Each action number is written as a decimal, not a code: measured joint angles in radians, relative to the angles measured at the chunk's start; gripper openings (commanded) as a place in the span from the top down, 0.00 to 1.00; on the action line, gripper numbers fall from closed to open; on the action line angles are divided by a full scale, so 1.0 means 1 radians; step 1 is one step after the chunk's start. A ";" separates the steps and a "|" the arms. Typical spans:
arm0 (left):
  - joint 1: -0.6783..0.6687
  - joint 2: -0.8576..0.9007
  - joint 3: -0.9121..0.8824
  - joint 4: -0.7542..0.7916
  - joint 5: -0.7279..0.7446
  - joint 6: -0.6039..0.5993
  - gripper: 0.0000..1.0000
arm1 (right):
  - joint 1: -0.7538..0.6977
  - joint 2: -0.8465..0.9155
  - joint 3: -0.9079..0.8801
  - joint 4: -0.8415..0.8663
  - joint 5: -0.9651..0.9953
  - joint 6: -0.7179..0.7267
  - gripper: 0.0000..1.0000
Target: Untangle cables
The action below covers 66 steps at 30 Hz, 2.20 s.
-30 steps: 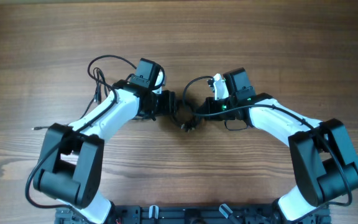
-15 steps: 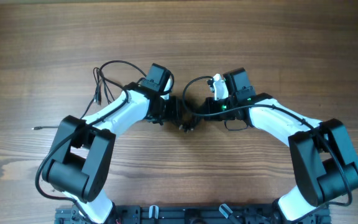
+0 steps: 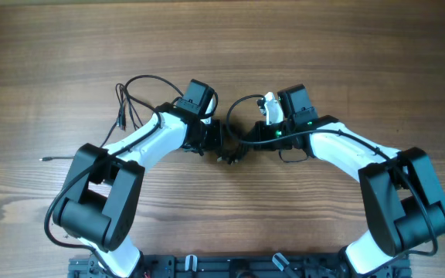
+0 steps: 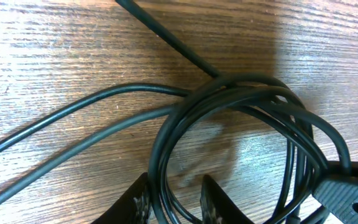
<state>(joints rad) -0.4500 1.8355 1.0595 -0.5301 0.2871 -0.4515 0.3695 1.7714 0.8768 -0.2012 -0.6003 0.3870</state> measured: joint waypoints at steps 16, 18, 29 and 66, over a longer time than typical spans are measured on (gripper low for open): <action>-0.014 0.000 0.000 -0.014 -0.174 -0.004 0.74 | 0.000 0.000 0.000 0.000 -0.006 0.000 0.96; -0.026 0.000 0.000 -0.009 -0.186 -0.003 0.69 | 0.000 0.000 0.000 0.000 -0.006 0.000 0.96; -0.068 0.000 0.000 0.015 -0.257 -0.003 0.66 | 0.000 0.000 0.000 -0.003 -0.006 0.000 0.95; -0.041 -0.219 0.000 -0.134 -0.327 -0.003 0.96 | 0.000 0.000 0.000 -0.015 0.001 0.008 0.29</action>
<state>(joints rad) -0.4911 1.6169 1.0595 -0.6636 -0.0395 -0.4541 0.3695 1.7714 0.8768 -0.2165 -0.5991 0.3950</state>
